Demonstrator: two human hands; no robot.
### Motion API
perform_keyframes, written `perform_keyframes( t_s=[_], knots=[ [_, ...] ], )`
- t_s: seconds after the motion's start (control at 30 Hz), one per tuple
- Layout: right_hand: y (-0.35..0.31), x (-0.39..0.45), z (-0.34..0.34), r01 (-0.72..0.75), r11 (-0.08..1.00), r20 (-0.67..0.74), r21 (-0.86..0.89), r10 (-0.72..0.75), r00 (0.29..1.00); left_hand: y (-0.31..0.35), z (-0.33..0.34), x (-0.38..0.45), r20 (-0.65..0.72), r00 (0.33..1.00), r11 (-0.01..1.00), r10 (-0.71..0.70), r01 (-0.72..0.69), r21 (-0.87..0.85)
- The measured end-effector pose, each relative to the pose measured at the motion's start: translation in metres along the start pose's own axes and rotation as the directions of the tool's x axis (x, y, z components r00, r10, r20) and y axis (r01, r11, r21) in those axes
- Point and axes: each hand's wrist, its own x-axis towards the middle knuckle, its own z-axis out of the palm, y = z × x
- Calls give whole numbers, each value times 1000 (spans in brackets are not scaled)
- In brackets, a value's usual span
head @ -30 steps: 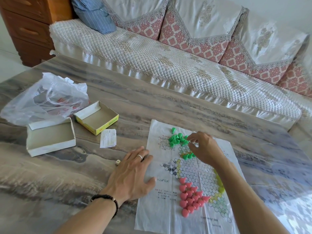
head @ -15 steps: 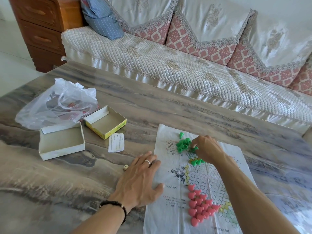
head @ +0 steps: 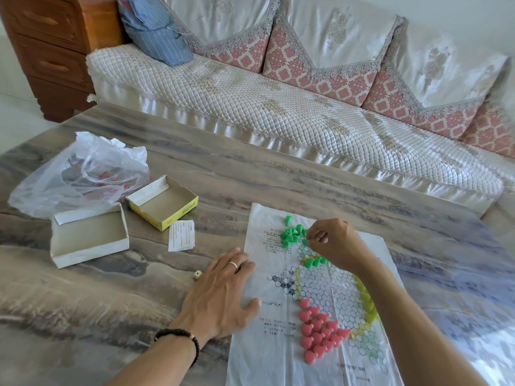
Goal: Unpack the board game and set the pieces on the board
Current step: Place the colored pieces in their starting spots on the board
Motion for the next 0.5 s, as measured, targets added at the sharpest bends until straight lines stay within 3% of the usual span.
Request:
perform_keyframes(
  t_s=[0.23, 0.5],
  knots=[
    [7, -10, 19, 113, 957, 70, -267, -98, 993, -1, 0, 1, 2, 1000, 1000, 10, -10, 2],
    [8, -13, 32, 135, 943, 125, -305, -101, 987, -1, 2, 0, -17, 1000, 1000, 15, -15, -4]
  ],
)
